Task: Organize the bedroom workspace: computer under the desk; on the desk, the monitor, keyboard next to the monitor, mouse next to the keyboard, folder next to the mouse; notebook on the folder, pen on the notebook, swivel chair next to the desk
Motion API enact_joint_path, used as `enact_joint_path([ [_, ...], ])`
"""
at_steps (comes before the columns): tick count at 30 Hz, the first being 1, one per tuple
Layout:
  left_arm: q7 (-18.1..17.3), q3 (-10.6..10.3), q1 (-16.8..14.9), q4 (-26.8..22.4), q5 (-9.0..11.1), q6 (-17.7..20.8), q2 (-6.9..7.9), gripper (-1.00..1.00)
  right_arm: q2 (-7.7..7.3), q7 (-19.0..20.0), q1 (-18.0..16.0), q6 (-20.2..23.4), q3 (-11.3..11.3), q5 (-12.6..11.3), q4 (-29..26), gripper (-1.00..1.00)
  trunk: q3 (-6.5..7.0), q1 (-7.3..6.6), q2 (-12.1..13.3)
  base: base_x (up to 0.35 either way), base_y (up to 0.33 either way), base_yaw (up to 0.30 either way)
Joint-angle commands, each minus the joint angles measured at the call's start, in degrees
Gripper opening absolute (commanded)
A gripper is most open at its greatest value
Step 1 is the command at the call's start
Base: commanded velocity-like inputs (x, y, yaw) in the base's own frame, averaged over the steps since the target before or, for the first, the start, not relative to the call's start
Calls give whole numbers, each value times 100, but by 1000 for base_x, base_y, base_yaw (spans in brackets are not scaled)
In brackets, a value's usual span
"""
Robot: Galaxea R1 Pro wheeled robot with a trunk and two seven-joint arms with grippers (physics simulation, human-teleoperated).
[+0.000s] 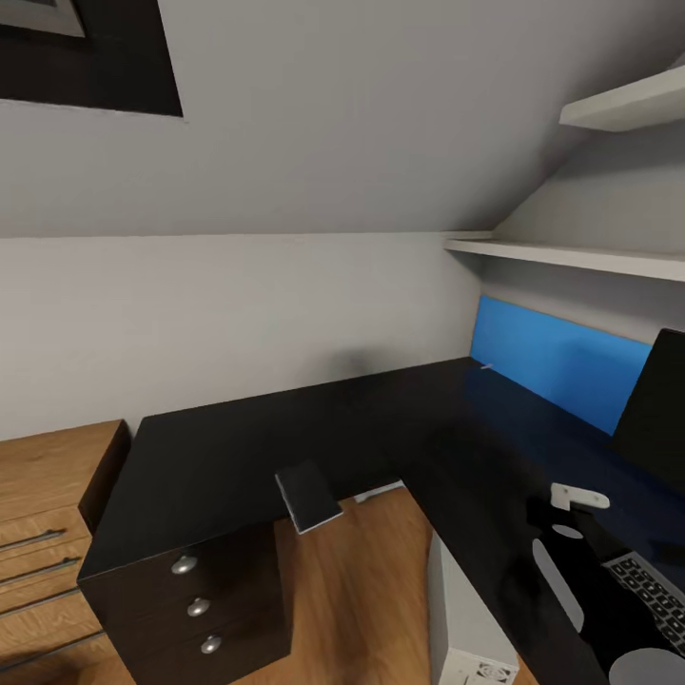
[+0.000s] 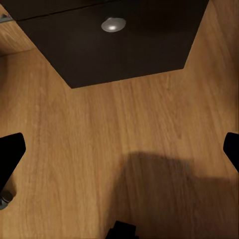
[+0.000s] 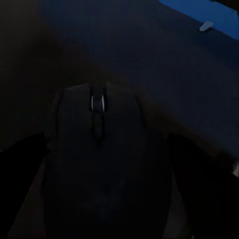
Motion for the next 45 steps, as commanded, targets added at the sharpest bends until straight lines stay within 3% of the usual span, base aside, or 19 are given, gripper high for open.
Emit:
enact_joint_path([
  [1,34,-35,0,-7,60,-18,4,100,-11,-27,-25,-7,27,-25,137,-100,-5,2,-4,92,-37,0],
  [4,37,-42,0,-22,57,-18,-1,100,-23,104,-315,-51,35,-22,687,-100,-5,2,-4,42,-17,0],
  [9,76,-51,0,-184,56,-18,-31,100,-59,480,-1170,-479,33,-5,2350,-100,-5,2,-4,10,-4,0],
  [14,94,-50,0,-310,68,-10,-50,100,-232,539,-1469,-779,32,-4,2995,-100,-23,24,-44,1,0,0],
  [17,95,-52,0,-318,69,-10,-51,100,-244,535,-1482,-782,26,-6,3020,-100,-77,90,-164,0,0,0],
  [20,95,-52,0,-323,69,-8,-51,100,-418,509,-1491,-767,-13,-45,3038,-100,-131,156,-284,0,0,0],
  [24,95,-52,0,-323,69,-9,-51,100,-458,506,-1492,-765,-26,-56,3042,-100,-203,243,-445,0,0,0],
  [40,95,-52,0,-321,76,-1,-51,100,-460,493,-1493,-752,-29,-58,3114,-100,-490,595,-1086,0,0,0],
  [45,62,-53,0,-313,70,-7,-47,100,-459,490,-1493,-746,-29,-58,3114,-100,-490,595,-1086,0,0,0],
])
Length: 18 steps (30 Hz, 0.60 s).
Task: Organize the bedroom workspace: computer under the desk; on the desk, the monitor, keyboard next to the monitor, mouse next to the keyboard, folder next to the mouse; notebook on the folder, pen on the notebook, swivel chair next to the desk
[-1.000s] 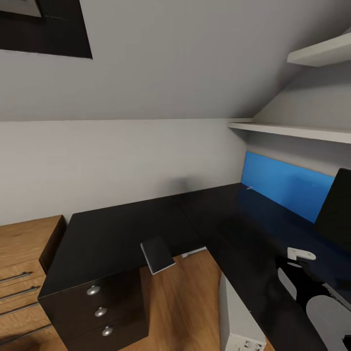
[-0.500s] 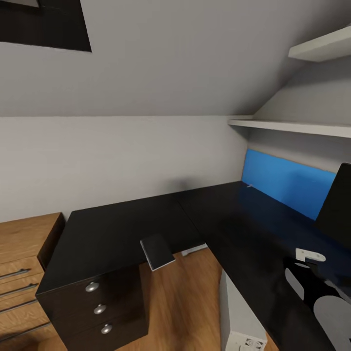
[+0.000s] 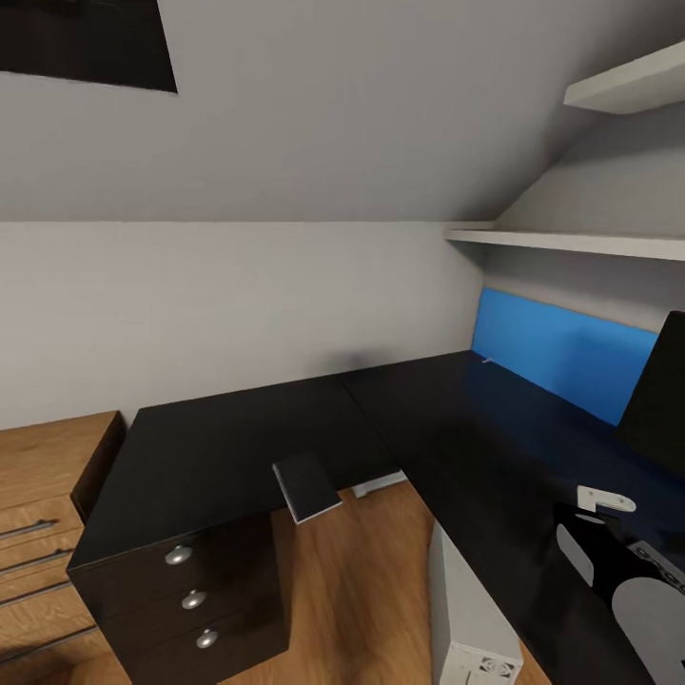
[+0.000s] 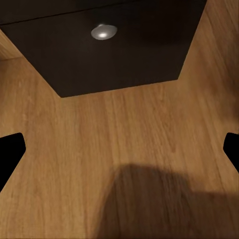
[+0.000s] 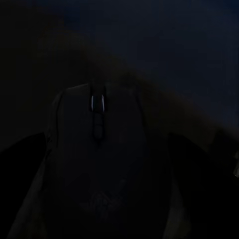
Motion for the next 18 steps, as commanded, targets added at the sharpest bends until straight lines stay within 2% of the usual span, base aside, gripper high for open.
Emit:
enact_joint_path([
  [1,19,-29,0,3,59,-25,14,100,-2,-27,0,41,14,-14,-14,-100,-5,0,-3,0,0,0],
  [7,11,1,0,18,56,-31,27,100,1,-23,0,45,14,-14,-14,-100,-5,0,-3,-130,0,0],
  [13,11,4,0,19,59,-32,27,100,6,-22,0,42,14,-11,-14,-100,-5,0,-3,-22,0,0],
  [14,11,4,0,19,59,-32,27,100,7,-24,0,43,14,-9,-14,100,-5,0,-3,-2,0,0],
  [18,11,4,0,19,59,-32,27,100,7,-23,0,48,14,-6,-17,100,-5,0,-3,0,0,0],
])
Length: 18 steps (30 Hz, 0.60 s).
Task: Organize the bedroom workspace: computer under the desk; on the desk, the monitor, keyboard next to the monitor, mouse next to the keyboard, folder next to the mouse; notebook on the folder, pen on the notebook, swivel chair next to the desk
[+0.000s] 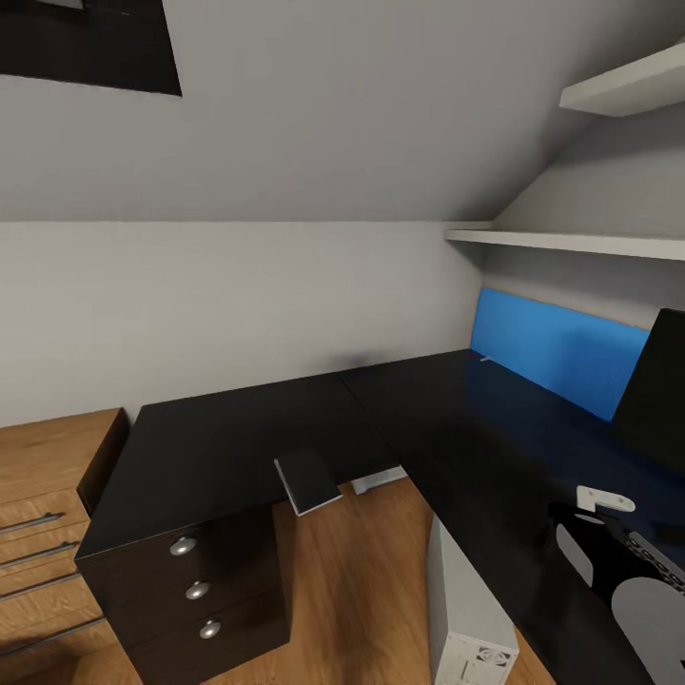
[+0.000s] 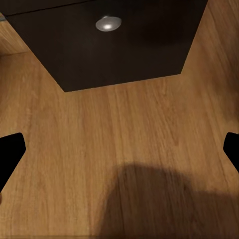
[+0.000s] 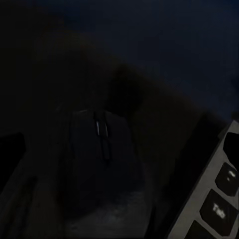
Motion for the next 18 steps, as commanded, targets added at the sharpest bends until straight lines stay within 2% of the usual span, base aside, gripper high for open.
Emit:
enact_joint_path([
  [1,32,-32,0,-6,60,-20,5,100,-2,-23,0,38,14,-16,-14,100,-5,0,-3,0,0,0],
  [18,32,-32,0,-5,58,-20,5,100,13,-21,0,12,29,-12,-46,100,-5,0,-3,0,0,0],
])
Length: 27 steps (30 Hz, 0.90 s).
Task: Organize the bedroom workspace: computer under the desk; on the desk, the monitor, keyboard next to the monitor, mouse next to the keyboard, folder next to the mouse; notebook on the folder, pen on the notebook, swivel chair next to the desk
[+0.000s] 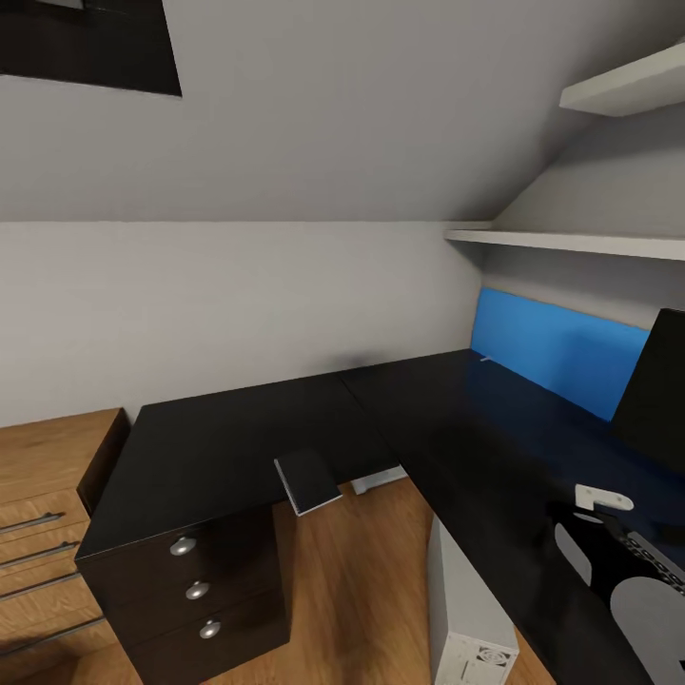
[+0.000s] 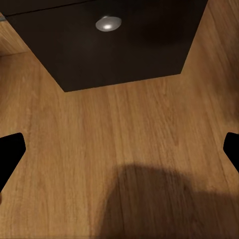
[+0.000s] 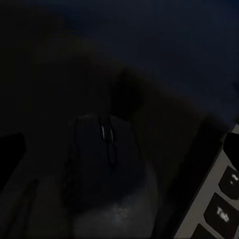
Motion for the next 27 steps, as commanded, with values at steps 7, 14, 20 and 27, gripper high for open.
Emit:
enact_joint_path([
  [7,32,-32,0,-5,61,-20,5,100,55,-15,0,13,38,-11,-158,100,-5,0,-3,0,0,0],
  [14,32,-32,0,1,54,-20,5,100,142,-12,20,80,25,-37,-977,100,-5,0,-3,0,0,0],
  [20,32,-32,0,1,53,-20,5,100,318,-26,128,519,17,-52,-1947,100,-5,0,-3,0,0,0],
  [27,32,-32,0,2,53,-23,5,100,1144,-69,637,1382,18,-12,-3245,100,-5,0,-3,0,0,12],
])
